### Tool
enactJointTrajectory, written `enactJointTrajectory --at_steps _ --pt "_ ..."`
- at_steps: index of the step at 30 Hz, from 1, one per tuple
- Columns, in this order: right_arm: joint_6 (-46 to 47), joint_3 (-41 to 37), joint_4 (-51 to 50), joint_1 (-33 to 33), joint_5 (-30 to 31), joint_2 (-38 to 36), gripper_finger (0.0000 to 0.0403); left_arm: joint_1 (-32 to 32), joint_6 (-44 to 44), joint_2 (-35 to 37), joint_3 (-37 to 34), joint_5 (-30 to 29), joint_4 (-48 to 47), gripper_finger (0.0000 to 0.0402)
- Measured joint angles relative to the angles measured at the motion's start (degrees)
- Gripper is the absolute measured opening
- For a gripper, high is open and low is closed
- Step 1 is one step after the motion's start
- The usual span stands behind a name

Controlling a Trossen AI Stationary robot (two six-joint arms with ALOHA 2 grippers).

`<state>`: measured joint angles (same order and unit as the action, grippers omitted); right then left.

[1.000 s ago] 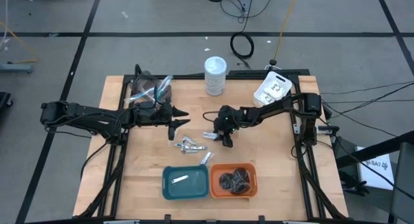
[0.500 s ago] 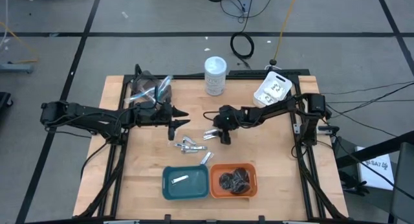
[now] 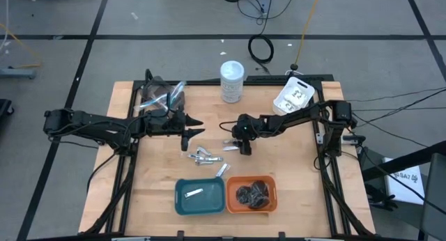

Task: Pick & Place Travel size toiletries
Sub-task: Put the silver nail cutter into the green bin

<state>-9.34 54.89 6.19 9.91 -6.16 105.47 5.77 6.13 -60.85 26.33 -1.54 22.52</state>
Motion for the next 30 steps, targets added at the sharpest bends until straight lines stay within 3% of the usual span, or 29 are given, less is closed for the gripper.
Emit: enactJointTrajectory --at_steps 11,15,22,30 --pt "-0.59 -0.16 -1.69 -0.13 -0.05 -0.07 0.0192 0.00 0.10 0.01 0.00 -0.04 0.00 0.0131" --pt "-0.37 -0.48 -1.73 -0.13 -0.16 -0.07 0.0156 0.01 0.14 0.00 0.00 -0.04 0.08 0.0131" --pt "-0.78 -0.51 -1.64 -0.17 -0.41 -0.07 0.0041 -0.01 0.18 0.01 0.00 -0.07 1.64 0.0132" --pt "0.09 -0.60 1.29 -0.11 0.33 -4.12 0.0041 -0.01 0.44 -0.01 0.00 -0.09 1.64 0.0132"
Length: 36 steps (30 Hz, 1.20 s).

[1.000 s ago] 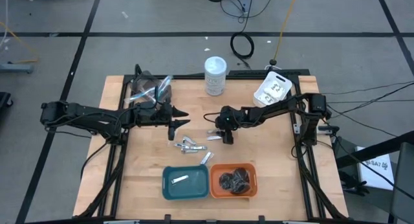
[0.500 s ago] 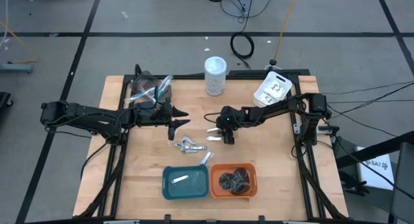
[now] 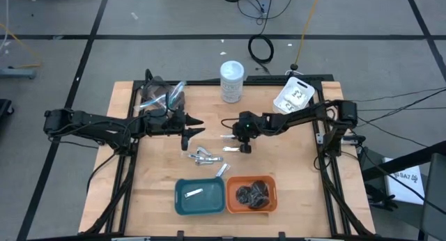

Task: Pick & Place Travel size toiletries
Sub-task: Put the silver nail cutter into the green bin

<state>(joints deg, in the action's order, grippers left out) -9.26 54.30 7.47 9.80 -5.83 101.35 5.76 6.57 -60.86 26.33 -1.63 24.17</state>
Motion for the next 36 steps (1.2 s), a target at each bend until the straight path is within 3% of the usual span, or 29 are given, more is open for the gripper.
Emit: enactJointTrajectory --at_steps 7,11,14,17,20,30,36 --pt "-0.36 -2.04 6.44 -0.24 -0.19 -9.25 0.0041 -1.47 -0.17 -2.00 0.00 -0.12 6.92 0.0132" --pt "0.86 -9.75 22.98 0.08 -0.27 -13.30 0.0041 -2.67 -3.21 -6.02 0.02 -0.13 15.65 0.0131" --pt "3.27 -16.96 40.76 0.70 -0.97 -15.15 0.0041 -2.92 -5.82 -9.76 0.12 -0.53 20.75 0.0131" --pt "4.70 -23.07 56.98 0.79 -4.12 -15.66 0.0041 -2.95 -13.06 -14.06 0.74 -2.20 25.64 0.0131" --pt "7.70 -26.75 67.01 0.70 -7.73 -15.66 0.0041 -3.02 -19.80 -19.49 2.66 -3.02 29.03 0.0131" --pt "9.62 -28.94 69.29 0.63 -9.48 -15.66 0.0041 -3.41 -12.26 -33.07 17.87 -2.71 30.07 0.0131" --pt "10.10 -29.08 71.98 0.63 -12.78 -15.71 0.0041 -4.12 -12.00 -37.75 23.29 -1.22 29.35 0.0131"
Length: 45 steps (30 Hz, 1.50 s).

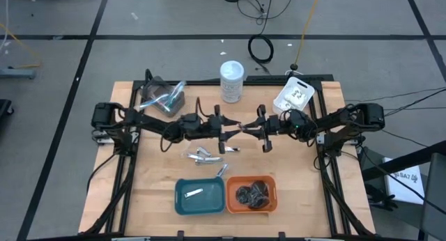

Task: Pick & Place Travel size toiletries
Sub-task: Put the silver nail cutter into the green bin

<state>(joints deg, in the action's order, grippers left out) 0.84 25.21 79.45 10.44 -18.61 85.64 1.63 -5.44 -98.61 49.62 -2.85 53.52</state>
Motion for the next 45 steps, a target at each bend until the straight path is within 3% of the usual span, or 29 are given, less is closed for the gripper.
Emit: enactJointTrajectory --at_steps 15,25,31,37,45 --pt "0.81 -1.00 1.72 0.07 -2.23 0.01 0.0041 -0.53 3.51 -0.35 1.52 2.25 0.06 0.0142" --pt "0.85 -1.22 -0.19 0.13 -2.23 0.34 0.0041 -0.54 4.50 0.16 1.81 4.99 2.22 0.0286" --pt "1.01 -1.18 0.64 0.37 -2.40 0.18 0.0041 -0.71 4.12 0.07 1.78 5.36 3.28 0.0337" --pt "1.44 -1.16 2.55 0.35 -2.46 0.14 0.0041 -0.71 4.50 0.06 1.71 3.99 2.95 0.0345" --pt "1.49 -1.16 2.43 0.37 -2.45 0.12 0.0041 -1.15 4.89 0.06 1.69 2.60 1.52 0.0316"
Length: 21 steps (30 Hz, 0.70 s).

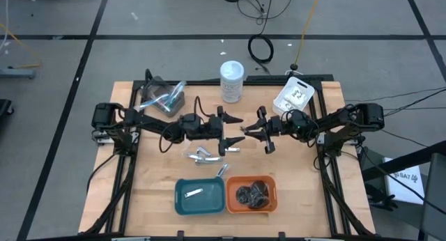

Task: Pick & Place Travel size toiletries
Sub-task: Put the silver nail cutter into the green bin

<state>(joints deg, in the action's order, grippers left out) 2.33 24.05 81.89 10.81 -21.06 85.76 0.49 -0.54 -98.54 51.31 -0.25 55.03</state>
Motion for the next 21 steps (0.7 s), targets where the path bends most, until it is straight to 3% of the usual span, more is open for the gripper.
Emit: enactJointTrajectory --at_steps 15,21 --pt "0.01 0.04 -0.11 -0.02 0.00 -0.01 0.0041 -0.06 -2.33 -0.09 3.23 -0.26 -5.35 0.0272" --pt "-0.04 0.07 -0.28 -0.02 -0.01 -0.02 0.0041 -0.04 -2.40 -0.09 3.23 -0.26 -5.22 0.0223"
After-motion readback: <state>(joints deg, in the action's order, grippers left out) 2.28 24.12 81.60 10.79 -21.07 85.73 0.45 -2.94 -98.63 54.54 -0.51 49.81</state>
